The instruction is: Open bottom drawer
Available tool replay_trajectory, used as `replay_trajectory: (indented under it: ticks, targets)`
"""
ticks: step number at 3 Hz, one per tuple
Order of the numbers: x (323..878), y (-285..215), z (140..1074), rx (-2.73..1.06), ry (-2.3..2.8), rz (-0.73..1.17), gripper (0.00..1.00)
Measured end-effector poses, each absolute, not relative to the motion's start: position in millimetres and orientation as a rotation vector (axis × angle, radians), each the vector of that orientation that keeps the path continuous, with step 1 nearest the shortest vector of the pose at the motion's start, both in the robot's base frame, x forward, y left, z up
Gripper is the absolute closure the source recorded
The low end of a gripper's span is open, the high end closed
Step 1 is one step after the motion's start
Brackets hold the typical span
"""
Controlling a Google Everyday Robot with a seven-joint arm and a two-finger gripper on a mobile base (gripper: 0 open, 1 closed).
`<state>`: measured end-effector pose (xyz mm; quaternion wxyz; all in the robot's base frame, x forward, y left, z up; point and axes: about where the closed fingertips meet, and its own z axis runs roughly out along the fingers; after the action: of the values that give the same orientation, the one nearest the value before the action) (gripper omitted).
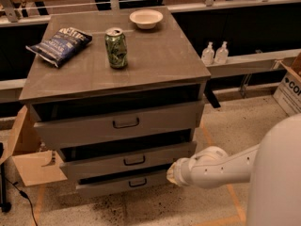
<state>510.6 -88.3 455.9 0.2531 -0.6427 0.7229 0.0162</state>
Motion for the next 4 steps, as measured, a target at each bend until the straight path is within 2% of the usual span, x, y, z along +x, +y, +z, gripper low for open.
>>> replay_trajectory:
  ticks: [1, 2, 4]
  targets:
    - [519, -115, 424, -1.657, 1.989, 0.051, 1.0]
    - [520, -117, 385, -1.6, 1.986, 0.08, 1.0]
    - [520, -94, 309, -1.479, 2.0, 0.119, 1.0]
